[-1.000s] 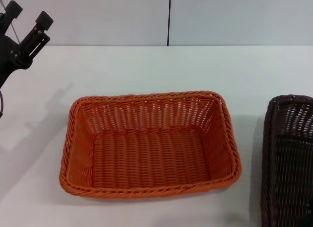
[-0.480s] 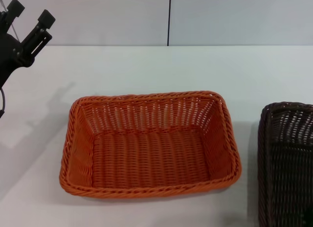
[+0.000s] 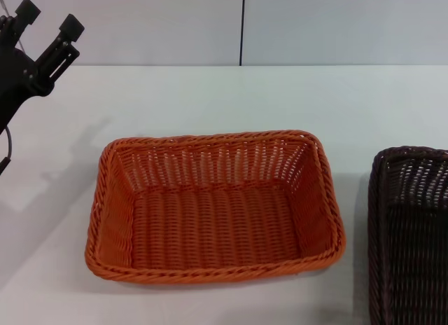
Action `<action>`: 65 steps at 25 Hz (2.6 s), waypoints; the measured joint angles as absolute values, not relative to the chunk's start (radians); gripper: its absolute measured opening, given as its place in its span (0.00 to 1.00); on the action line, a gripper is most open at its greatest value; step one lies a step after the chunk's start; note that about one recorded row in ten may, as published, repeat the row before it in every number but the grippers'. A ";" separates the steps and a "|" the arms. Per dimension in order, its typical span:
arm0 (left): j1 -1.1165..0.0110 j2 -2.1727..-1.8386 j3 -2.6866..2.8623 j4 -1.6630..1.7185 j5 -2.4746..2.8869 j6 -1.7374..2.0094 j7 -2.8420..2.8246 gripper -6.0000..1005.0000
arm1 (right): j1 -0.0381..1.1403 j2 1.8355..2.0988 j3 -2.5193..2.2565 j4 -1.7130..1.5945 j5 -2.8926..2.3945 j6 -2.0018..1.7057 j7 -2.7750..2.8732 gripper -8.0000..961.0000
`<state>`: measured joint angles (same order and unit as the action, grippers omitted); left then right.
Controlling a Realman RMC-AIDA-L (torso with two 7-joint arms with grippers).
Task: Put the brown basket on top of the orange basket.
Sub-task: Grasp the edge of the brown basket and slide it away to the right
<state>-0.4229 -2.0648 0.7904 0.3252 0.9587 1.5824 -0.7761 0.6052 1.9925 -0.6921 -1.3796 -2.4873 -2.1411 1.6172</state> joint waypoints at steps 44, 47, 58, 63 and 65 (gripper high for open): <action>-0.419 -2.066 0.792 0.285 0.959 1.583 -0.775 0.81 | 0.604 1.946 -0.760 -1.235 -2.617 -1.657 1.664 0.66; -0.418 -2.066 0.792 0.285 0.959 1.583 -0.775 0.81 | 0.603 1.948 -0.766 -1.221 -2.626 -1.642 1.664 0.66; -0.417 -2.065 0.792 0.263 0.960 1.583 -0.767 0.81 | 0.614 1.951 -0.767 -1.133 -2.649 -1.589 1.643 0.65; -0.416 -2.065 0.792 0.255 0.965 1.583 -0.765 0.81 | 0.621 1.959 -0.770 -1.117 -2.649 -1.567 1.640 0.65; -0.416 -2.065 0.792 0.251 0.965 1.583 -0.764 0.81 | 0.621 1.965 -0.777 -1.116 -2.649 -1.555 1.640 0.65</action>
<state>-0.4160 -2.0651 0.7916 0.2514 0.9652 1.5830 -0.7644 0.6207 1.9649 -0.7774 -1.1155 -2.6494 -1.5551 1.6395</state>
